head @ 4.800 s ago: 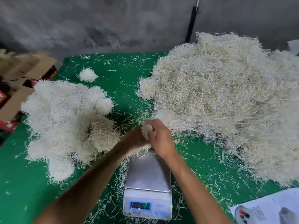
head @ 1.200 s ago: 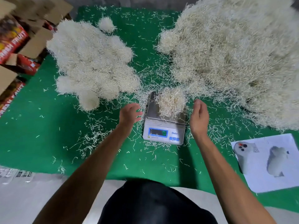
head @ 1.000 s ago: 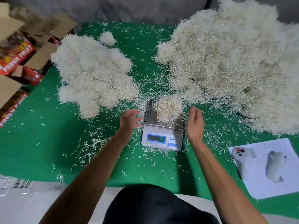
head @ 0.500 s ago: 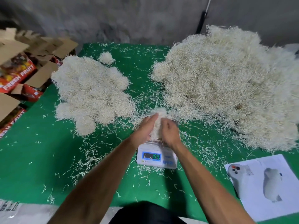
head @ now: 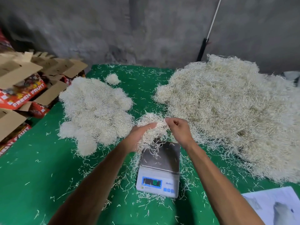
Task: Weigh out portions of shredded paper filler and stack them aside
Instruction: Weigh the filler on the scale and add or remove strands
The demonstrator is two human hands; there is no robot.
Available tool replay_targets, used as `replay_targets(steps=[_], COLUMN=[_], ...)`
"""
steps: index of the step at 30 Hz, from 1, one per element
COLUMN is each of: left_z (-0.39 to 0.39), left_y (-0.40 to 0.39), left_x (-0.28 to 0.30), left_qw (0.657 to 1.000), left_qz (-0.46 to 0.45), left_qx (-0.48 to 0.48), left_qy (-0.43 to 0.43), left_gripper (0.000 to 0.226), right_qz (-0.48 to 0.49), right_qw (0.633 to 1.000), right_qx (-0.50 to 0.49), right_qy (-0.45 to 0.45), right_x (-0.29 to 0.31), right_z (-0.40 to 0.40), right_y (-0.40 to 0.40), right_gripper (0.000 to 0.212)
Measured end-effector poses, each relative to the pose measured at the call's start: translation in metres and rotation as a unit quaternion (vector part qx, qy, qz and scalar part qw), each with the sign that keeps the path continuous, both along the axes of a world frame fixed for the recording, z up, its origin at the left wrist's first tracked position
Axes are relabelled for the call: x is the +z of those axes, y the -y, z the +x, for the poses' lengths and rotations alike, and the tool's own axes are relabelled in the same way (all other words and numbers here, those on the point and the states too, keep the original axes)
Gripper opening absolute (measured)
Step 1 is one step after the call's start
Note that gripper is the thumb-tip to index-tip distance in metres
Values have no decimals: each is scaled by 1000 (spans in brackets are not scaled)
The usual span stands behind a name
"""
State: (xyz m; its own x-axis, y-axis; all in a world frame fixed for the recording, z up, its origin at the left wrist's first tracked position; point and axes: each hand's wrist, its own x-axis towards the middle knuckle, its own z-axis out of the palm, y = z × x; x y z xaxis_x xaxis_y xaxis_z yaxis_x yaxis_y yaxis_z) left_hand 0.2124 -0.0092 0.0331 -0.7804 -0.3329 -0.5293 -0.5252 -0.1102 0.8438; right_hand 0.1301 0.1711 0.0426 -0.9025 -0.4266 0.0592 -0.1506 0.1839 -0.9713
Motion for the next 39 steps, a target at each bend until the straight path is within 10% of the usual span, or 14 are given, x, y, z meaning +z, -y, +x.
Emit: replay_targets(steps=[5, 10, 13, 18, 28, 33, 37, 39], left_z=[8, 11, 9, 17, 29, 17, 23, 31], left_y=[20, 19, 16, 16, 15, 8, 2, 1], left_x=[-3, -7, -3, -8, -12, 5, 11, 10], left_qw=[999, 988, 981, 981, 976, 984, 981, 988], left_qz=[9, 133, 168, 180, 195, 157, 189, 153], left_qx=[28, 57, 83, 54, 73, 69, 33, 37], left_qy=[14, -51, -49, -51, -58, -39, -8, -3], left_gripper=[143, 82, 55, 59, 58, 123, 104, 52], right_qz=[-64, -192, -109, 44, -200, -16, 2, -44], right_qw=[983, 938, 978, 986, 914, 969, 967, 960], right_qx=[-131, -223, -102, 132, -184, 20, 38, -3], right_qy=[111, 183, 146, 94, 300, 247, 252, 277], right_x=[-3, -12, -12, -18, -14, -13, -5, -1], right_z=[-37, -42, -25, -14, -55, -10, -15, -33], right_y=[-7, 5, 15, 17, 9, 13, 11, -1], right_gripper=[39, 21, 44, 48, 25, 62, 40, 35])
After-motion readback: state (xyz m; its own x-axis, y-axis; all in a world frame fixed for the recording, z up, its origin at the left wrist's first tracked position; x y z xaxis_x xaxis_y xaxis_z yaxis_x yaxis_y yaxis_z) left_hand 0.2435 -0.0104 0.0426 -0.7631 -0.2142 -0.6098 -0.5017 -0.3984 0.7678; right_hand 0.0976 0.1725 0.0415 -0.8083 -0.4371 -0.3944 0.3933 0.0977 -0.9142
